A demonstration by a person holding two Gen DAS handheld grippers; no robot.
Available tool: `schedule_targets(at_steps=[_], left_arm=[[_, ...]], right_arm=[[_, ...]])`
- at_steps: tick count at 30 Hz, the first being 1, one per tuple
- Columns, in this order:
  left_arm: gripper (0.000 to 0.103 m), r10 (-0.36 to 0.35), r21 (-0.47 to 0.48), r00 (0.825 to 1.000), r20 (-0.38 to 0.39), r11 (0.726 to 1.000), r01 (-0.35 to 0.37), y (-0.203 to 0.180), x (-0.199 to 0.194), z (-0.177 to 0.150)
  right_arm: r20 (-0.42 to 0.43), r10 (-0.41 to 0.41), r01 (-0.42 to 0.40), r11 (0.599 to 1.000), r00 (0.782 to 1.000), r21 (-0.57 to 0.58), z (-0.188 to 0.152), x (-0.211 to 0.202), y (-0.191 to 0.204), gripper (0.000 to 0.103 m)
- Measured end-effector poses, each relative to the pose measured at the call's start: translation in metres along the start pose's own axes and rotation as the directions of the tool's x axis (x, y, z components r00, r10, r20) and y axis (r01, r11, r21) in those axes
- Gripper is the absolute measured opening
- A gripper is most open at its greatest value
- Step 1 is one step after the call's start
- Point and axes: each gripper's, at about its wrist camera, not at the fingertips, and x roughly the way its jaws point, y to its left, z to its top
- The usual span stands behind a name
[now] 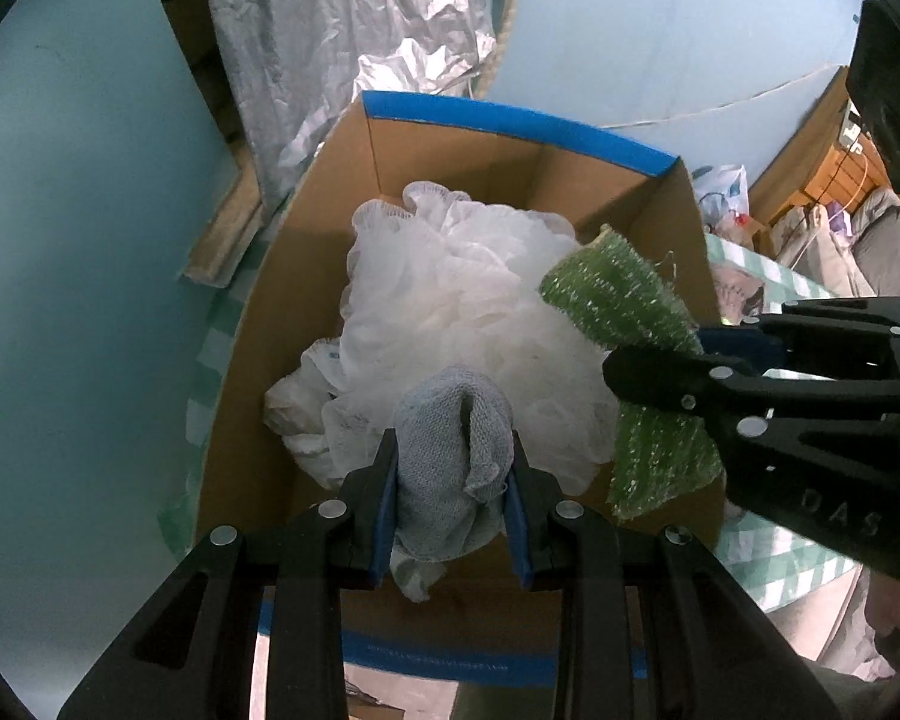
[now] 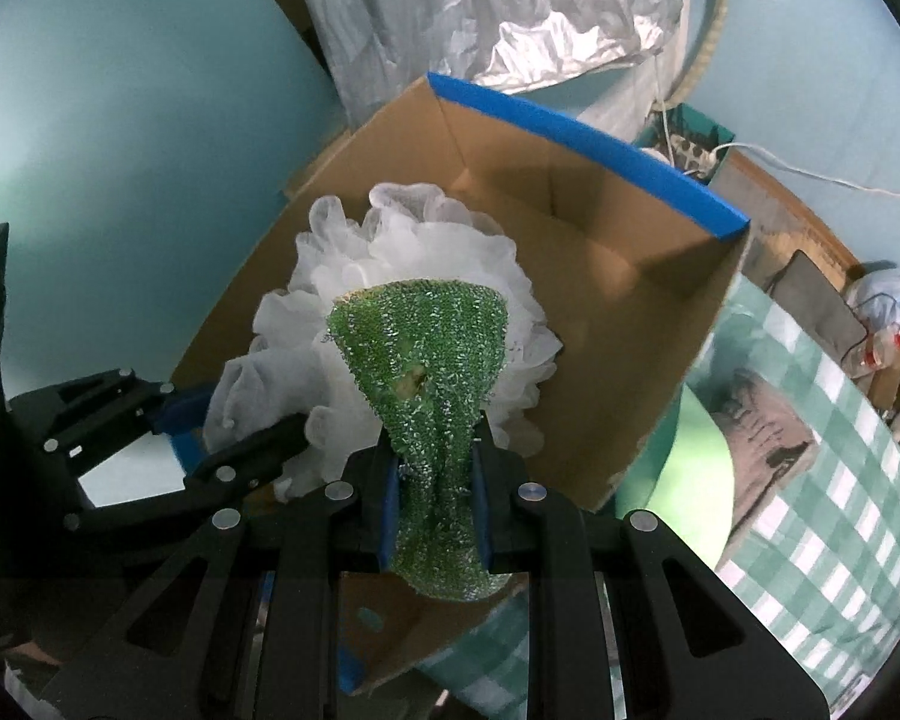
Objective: Organize soft objects
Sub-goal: 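Open both tools to drop the scrubber and sock into the box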
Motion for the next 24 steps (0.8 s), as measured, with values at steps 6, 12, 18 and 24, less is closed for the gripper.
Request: schedule_targets(at_steps=[6,12,18,24], left_arm=[[0.032,0.02,0.012,1.0,-0.008,1.0,-0.02,0.004,0.016,0.004],[0.038,0.041,0.011,0.999,-0.003,0.999,-0.041,0.007,0.026,0.007],[0.072,0.052,-0.001,0.999,0.006,0.999,-0.052,0.007,0.023,0.007],[0.08,0.045,-0.026,0.999,0.0,0.999,-0.045,0.006,0.011,-0.006]], right_arm=[[-0.032,0.007,-0.006,1.0,0.999,0.023,0.0,0.02,-0.005,0.019],[-0.025,0.004,-0.003,0.999,1.0,0.041,0.007,0.026,-0.009,0.024],[0.009,-0.027,0.027,0.998,1.0,0.049,0.007,0.019,-0.013,0.057],[0.044,-0.026,0.022,0.997,0.999,0.078,-0.002,-0.004,-0.025,0.065]])
